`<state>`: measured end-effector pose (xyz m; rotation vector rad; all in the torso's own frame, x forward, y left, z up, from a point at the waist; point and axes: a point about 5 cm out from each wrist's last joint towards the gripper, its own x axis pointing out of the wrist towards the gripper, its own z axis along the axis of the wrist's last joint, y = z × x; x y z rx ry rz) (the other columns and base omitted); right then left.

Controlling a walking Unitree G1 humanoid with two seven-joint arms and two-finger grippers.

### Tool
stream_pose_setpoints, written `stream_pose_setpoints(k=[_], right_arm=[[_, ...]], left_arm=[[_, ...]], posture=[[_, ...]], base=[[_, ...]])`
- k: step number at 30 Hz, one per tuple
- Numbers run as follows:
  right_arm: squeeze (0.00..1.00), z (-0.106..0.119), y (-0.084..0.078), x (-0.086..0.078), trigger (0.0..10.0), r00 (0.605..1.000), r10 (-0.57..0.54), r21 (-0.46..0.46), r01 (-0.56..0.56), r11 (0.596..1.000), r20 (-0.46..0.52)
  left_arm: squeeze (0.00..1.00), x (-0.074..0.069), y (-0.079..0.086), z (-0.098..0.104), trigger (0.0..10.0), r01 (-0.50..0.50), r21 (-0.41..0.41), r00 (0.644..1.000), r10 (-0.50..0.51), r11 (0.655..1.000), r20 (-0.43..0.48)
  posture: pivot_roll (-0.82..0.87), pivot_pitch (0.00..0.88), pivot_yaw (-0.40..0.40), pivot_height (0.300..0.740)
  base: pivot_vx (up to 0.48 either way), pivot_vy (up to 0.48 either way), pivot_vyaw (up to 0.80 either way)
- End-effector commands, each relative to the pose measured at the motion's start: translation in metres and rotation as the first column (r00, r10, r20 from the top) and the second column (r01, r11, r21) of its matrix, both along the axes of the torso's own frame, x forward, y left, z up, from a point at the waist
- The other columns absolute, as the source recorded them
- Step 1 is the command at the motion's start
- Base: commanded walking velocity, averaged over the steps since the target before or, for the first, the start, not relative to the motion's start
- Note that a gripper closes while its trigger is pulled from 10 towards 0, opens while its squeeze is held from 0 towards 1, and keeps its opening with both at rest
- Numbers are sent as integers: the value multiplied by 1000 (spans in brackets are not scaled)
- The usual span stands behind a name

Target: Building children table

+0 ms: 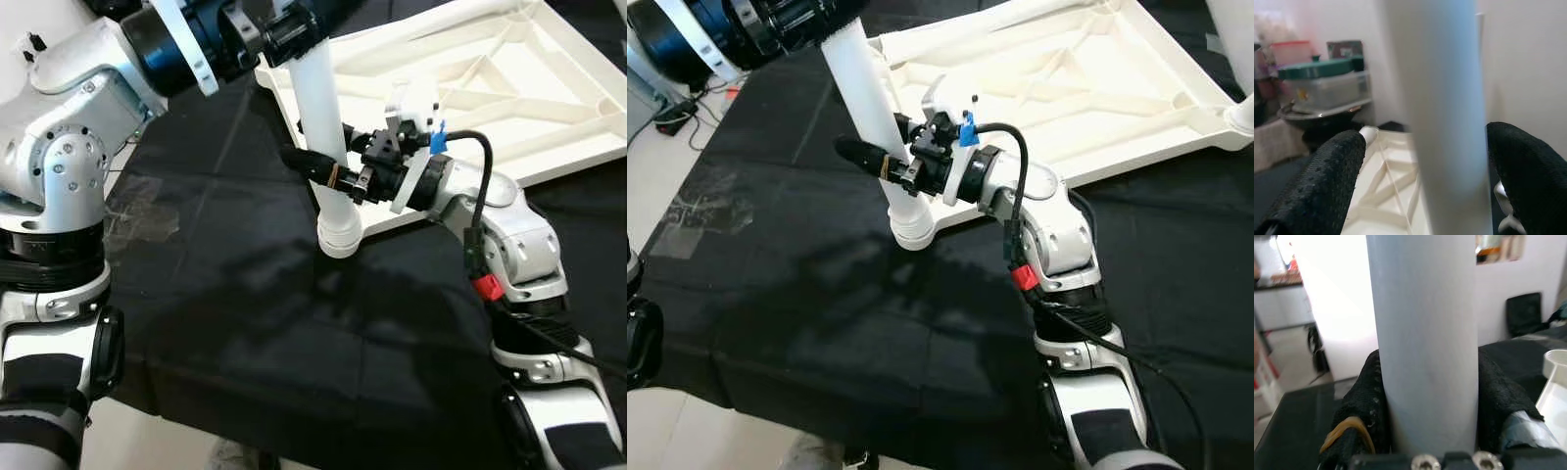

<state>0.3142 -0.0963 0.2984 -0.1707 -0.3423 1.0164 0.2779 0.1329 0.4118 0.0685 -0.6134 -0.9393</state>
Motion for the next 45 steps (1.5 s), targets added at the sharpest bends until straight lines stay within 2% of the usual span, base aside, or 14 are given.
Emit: stream_pose_setpoints(k=[1, 6, 19, 23, 25, 26, 27, 28, 29, 31, 33, 37, 40, 45], right_arm=[[0, -14, 3, 1, 0, 998, -19, -27, 18, 999, -60], [0, -32, 0, -23, 0, 993, -92, 111, 100, 989, -79], [0, -40, 2, -31, 0, 973, -203, 176, 220, 960, -109], [0, -25, 2, -24, 0, 958, -272, 230, 285, 931, -86], [0, -25, 2, -24, 0, 958, -272, 230, 285, 931, -86], [0, -15, 0, -20, 0, 955, -289, 253, 296, 921, -67], [0, -15, 0, -20, 0, 955, -289, 253, 296, 921, -67], [0, -7, -2, -18, 0, 956, -290, 262, 291, 920, -43], [0, -3, -3, -17, 0, 961, -277, 252, 273, 928, -20], [0, -3, -3, -17, 0, 961, -277, 252, 273, 928, -20], [0, 5, -5, -18, 0, 971, -240, 233, 230, 945, 16], [0, 29, -12, -14, 0, 976, -211, 278, 188, 942, 58], [0, 65, -22, -11, 0, 981, -162, 369, 111, 923, 111], [0, 75, -23, -11, 0, 978, -130, 352, 66, 934, 162]], left_arm=[[1000, -6, 4, 2, 10000, -7, 4, 1000, 7, 1000, 13], [1000, -14, 17, -32, 10000, -95, 9, 992, 95, 995, -83], [1000, -16, 18, -58, 10000, -148, 42, 978, 152, 988, -142], [1000, -41, 5, -117, 10000, -18, 114, 937, 56, 993, -344], [1000, -41, 5, -117, 10000, -18, 114, 937, 56, 993, -344], [694, -61, -3, -145, 10000, 63, 141, 897, 5, 988, -442], [694, -61, -3, -145, 10000, 63, 141, 897, 5, 988, -442], [173, -80, -9, -170, 10000, 122, 130, 843, -33, 984, -538], [0, -96, -15, -187, 10000, 155, 116, 794, -54, 981, -605], [0, -96, -15, -187, 10000, 155, 116, 794, -54, 981, -605], [0, -118, -21, -210, 10000, 160, 71, 715, -66, 985, -696], [0, -123, -20, -233, 10000, 41, 74, 676, 27, 996, -736], [0, -121, -16, -240, 10000, -89, 32, 682, 85, 995, -726], [0, -125, -13, -233, 10000, -131, 11, 707, 101, 991, -700]], posture=[[34, 310, 38, 740], [29, 313, 49, 740], [15, 300, 60, 740], [12, 297, 68, 740], [12, 297, 68, 740], [19, 293, 68, 740], [19, 293, 68, 740], [23, 292, 66, 740], [19, 293, 62, 740], [19, 293, 62, 740], [14, 306, 61, 740], [11, 319, 61, 740], [15, 341, 59, 740], [21, 359, 54, 740]], base=[[0, 0, 0], [0, 0, 0], [0, 0, 0], [0, 0, 0], [0, 0, 0], [0, 0, 0], [0, 0, 0], [0, 0, 0], [0, 0, 0], [0, 0, 0], [0, 0, 0], [0, 0, 0], [0, 0, 0], [0, 0, 0]])
